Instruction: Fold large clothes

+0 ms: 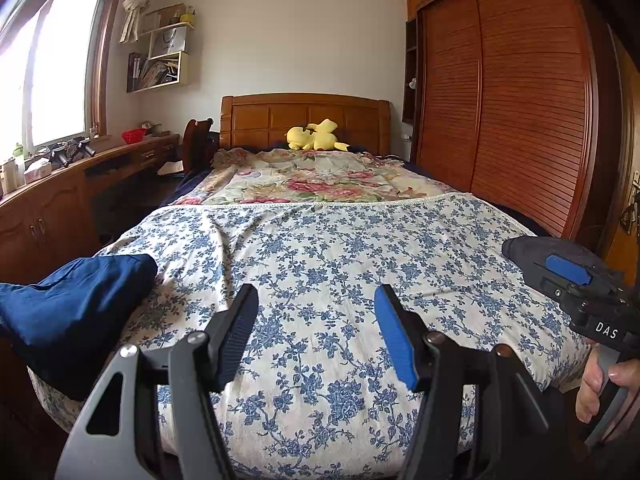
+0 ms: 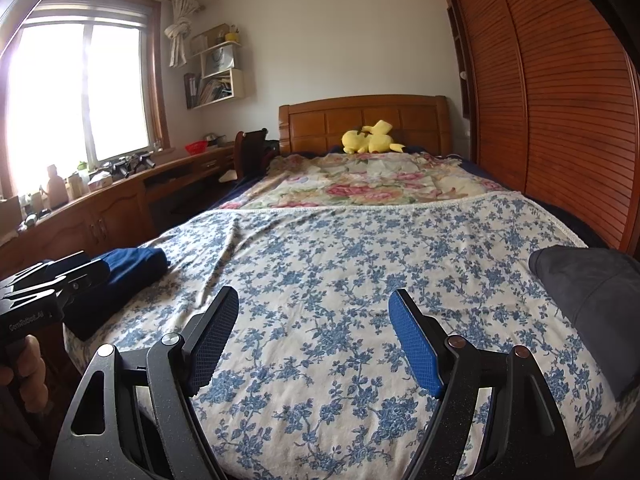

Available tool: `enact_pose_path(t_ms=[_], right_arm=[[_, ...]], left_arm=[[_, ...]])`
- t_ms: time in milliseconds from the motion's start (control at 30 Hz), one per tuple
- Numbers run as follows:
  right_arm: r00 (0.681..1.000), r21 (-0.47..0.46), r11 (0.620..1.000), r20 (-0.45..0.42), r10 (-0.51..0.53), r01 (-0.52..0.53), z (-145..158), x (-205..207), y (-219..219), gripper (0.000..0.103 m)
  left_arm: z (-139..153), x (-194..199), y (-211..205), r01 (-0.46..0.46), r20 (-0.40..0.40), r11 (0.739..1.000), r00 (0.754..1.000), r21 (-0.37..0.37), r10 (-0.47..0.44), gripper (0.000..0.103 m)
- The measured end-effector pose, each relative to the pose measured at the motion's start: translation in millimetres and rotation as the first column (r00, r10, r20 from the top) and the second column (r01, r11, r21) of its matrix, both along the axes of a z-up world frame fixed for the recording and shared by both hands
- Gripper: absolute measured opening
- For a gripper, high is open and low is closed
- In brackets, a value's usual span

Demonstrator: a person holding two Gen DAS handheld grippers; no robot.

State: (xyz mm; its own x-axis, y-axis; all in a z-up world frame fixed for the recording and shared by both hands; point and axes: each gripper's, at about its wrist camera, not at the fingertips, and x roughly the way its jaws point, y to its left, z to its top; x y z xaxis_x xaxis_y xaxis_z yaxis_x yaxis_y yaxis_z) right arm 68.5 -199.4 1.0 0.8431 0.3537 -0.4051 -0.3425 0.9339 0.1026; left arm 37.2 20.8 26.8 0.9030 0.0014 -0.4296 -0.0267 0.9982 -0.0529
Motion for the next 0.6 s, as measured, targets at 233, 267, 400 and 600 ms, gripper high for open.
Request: enact_pose_path(t_ms=[233, 267, 400, 600], right_arm=[[1.0, 0.002, 1.0, -0.002, -0.005, 0.005, -1.6, -0.7, -0.8, 0.079], [1.0, 0.002, 1.0, -0.001, -0.006, 0.006, -1.6, -0.4, -1.0, 0.079], [1.0, 0.003, 1.0, -0.001, -0.008, 0.008, -1.4, -0.9, -4.1, 0.079], [1.0, 0.003, 1.0, -0.003, -0.006, 0.006, -2.1, -1.4, -4.6, 0.079]], left_arm=[[-0.2, -0.2, 0.0, 0.001, -0.001, 1.0, 1.0, 0.001, -0.001, 0.06], [-0.2, -0.2, 0.0, 0.001, 0.0, 1.0, 1.0, 0.0, -0.001, 0.06], [-0.3, -0.2, -0.2, 0.001, -0.001, 1.0, 1.0, 0.001, -0.001, 0.06], [-0.1, -0.3, -0.5, 0.002, 0.0, 1.0, 1.0, 0.001, -0.002, 0.06]])
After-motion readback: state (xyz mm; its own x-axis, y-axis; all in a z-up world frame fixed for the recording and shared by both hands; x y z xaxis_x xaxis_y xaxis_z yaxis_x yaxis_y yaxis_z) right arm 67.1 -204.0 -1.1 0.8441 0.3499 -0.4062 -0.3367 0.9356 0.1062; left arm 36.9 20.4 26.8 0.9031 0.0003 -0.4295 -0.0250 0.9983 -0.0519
